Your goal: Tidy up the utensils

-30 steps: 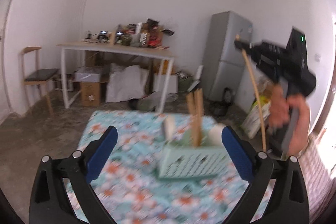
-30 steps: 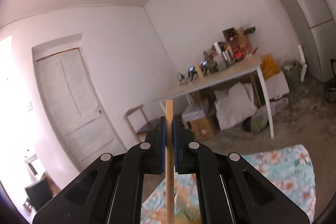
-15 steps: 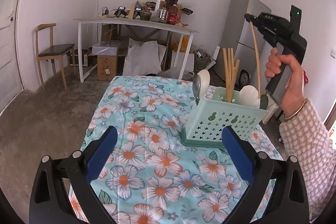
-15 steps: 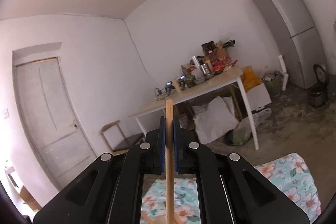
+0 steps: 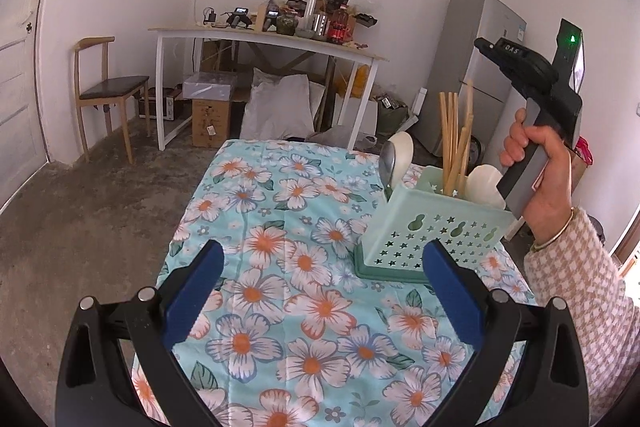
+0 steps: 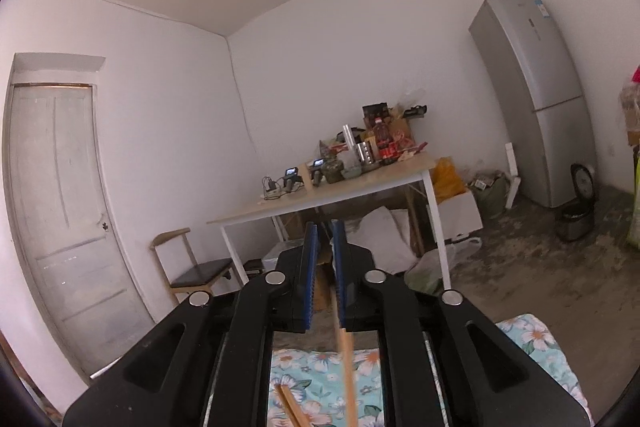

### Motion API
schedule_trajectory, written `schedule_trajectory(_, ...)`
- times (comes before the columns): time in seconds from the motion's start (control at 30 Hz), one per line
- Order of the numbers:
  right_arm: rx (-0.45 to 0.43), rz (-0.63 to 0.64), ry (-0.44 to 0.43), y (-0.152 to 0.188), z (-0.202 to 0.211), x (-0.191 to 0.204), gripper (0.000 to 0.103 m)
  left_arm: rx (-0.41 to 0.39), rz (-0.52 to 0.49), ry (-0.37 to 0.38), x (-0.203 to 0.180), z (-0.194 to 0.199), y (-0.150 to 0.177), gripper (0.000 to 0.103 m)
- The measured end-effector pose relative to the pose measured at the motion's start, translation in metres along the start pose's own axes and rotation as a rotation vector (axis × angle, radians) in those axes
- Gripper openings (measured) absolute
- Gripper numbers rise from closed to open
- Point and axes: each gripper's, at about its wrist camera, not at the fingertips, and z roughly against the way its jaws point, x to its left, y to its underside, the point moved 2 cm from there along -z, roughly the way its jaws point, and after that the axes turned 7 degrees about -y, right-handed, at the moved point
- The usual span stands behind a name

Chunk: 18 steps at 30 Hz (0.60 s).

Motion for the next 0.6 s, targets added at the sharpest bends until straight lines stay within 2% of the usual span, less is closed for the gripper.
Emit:
schedule_trajectory(0.13,0.003,0.009,-0.003,0.0,0.002,0.001,0.01,0.002,0.008,-0.002,0.002,0.002,-0.001,0.097)
schedule_trajectory(0.23,-0.022,0.023,-0.004,-0.007,0.02,0.004,0.013,-0.006,0.018,-0.004,0.003,0.006,-0.004,0.097)
schedule_trajectory(0.43,-0.018,0.058,-0.006,-0.017,0.074,0.007,0.037,-0.029,0.044,-0.024,0.001,0.016,-0.009,0.097)
schedule_trajectory(0.47,-0.001,0.064,-0.014,-0.015,0.086,0.008,0.04,-0.031,0.044,-0.039,-0.001,0.019,-0.009,0.097)
schedule_trajectory(0.6,0.125,0.094,-0.053,0.004,0.12,0.015,0.063,-0.026,0.027,-0.08,-0.01,0.026,-0.009,0.097)
